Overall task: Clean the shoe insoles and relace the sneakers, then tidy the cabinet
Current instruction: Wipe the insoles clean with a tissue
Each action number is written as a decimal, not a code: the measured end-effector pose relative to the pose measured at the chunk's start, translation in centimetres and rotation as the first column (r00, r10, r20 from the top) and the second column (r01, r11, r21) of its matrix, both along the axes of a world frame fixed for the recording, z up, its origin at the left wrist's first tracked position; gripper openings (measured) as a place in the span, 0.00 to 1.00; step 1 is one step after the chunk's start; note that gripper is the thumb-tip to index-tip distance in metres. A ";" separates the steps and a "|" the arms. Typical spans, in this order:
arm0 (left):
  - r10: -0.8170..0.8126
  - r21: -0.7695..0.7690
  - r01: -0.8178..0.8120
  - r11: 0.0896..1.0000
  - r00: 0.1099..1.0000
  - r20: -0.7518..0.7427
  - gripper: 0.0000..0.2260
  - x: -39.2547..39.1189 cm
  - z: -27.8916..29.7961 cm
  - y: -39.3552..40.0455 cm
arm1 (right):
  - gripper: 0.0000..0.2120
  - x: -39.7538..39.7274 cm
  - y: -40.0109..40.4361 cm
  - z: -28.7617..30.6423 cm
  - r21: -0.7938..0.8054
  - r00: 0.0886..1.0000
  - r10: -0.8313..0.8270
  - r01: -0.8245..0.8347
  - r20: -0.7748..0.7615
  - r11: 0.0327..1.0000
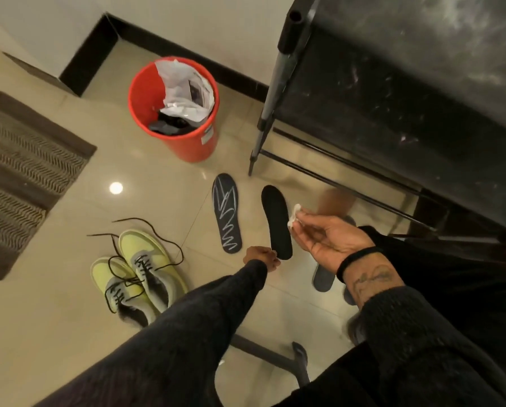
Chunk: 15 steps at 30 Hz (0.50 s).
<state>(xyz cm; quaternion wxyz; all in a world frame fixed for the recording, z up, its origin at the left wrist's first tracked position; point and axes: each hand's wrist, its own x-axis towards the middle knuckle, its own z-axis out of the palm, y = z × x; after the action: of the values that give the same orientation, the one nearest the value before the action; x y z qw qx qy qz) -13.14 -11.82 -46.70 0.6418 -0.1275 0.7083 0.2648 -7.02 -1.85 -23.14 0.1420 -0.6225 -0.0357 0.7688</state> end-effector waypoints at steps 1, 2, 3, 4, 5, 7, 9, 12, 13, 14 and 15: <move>-0.052 -0.020 0.051 0.998 0.999 -0.010 0.12 -0.1 -0.5 0.4 | 0.09 -0.3 0.2 -0.4 0.003 1.000 0.000 0.000 -0.002 1.000; -0.109 -0.065 0.106 0.992 0.993 -0.046 0.15 -0.4 -0.8 0.7 | 0.13 -0.7 0.4 -0.8 0.012 1.000 0.005 -0.005 0.000 1.000; -0.170 -0.123 0.156 0.980 0.978 -0.118 0.17 -0.7 -0.9 0.9 | 0.16 -1.0 0.5 -1.2 0.016 1.000 0.020 -0.020 0.008 1.000; -0.227 -0.174 0.192 0.966 0.951 -0.209 0.19 -1.1 -1.2 1.0 | 0.17 -1.3 0.6 -1.6 0.025 0.999 0.040 -0.041 0.025 0.999; -0.259 -0.215 0.201 0.956 0.921 -0.291 0.20 -1.6 -1.6 1.0 | 0.16 -1.6 0.6 -1.9 0.036 0.997 0.060 -0.061 0.042 0.997; -0.218 -0.281 0.108 0.954 0.892 -0.395 0.26 -2.5 -2.3 1.0 | 0.13 -2.2 0.6 -2.6 0.063 0.994 0.075 -0.080 0.076 0.995; -0.191 -0.366 0.017 0.930 0.875 -0.446 0.32 -3.3 -3.6 1.1 | 0.14 -3.0 0.7 -3.5 0.081 0.993 0.077 -0.084 0.094 0.993; -0.153 -0.418 -0.048 0.907 0.889 -0.433 0.37 -3.7 -5.5 1.5 | 0.10 -4.2 1.0 -5.2 0.087 0.989 0.076 -0.087 0.126 0.992; -0.129 -0.421 -0.070 0.904 0.896 -0.425 0.39 -3.7 -6.2 1.6 | 0.08 -4.6 1.2 -5.8 0.075 0.988 0.073 -0.083 0.136 0.994; -0.110 -0.431 -0.091 0.898 0.901 -0.420 0.40 -3.7 -6.9 1.7 | 0.06 -4.9 1.3 -6.3 0.063 0.987 0.071 -0.081 0.147 0.995; -0.105 -0.450 -0.110 0.886 0.899 -0.426 0.41 -3.7 -7.7 1.8 | 0.05 -5.2 1.6 -6.7 0.049 0.985 0.069 -0.078 0.159 0.996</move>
<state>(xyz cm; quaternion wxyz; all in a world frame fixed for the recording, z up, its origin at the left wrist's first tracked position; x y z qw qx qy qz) -16.84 -10.03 -54.36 0.4163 -0.2150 0.8765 0.1107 -12.23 -0.30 -29.89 0.1276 -0.6752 -0.0910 0.7208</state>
